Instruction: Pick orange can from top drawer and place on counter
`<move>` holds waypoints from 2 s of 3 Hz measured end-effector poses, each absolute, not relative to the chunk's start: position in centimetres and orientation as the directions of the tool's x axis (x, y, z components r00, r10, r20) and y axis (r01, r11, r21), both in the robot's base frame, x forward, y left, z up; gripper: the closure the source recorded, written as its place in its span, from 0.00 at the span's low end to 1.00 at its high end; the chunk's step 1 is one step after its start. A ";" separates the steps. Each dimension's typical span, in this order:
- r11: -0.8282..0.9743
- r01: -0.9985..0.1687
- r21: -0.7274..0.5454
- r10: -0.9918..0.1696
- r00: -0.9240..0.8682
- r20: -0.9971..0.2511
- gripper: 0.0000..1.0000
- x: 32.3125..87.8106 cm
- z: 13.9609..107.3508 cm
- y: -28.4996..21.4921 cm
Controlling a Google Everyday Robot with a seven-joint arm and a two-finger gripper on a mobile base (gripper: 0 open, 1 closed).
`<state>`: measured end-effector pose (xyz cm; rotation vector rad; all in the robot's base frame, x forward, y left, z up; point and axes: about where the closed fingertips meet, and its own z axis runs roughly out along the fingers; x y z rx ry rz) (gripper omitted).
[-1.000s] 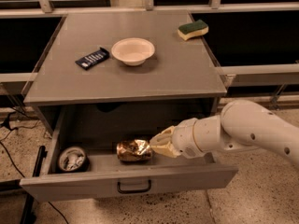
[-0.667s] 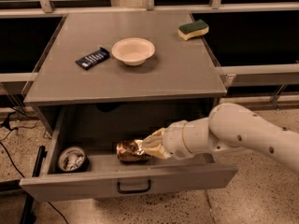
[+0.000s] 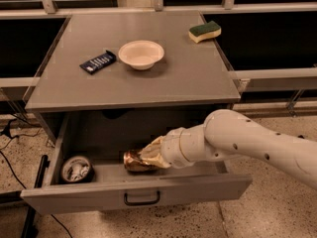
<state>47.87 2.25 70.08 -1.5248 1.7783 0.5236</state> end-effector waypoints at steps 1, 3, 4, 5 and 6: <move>0.197 -0.963 -0.183 -0.704 -0.009 -0.710 1.00 48.5 69.3 2.9; 0.174 -0.963 -0.204 -0.735 0.011 -0.678 0.57 49.5 68.4 3.7; 0.169 -0.964 -0.205 -0.742 0.013 -0.670 0.35 49.7 68.1 3.8; 0.163 -0.966 -0.202 -0.748 0.012 -0.663 0.01 49.9 67.6 4.0; 0.163 -0.966 -0.201 -0.749 0.012 -0.663 0.11 49.9 67.5 4.0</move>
Offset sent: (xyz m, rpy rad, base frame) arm 0.0205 0.0138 -0.0192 -0.1047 -0.0505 0.0264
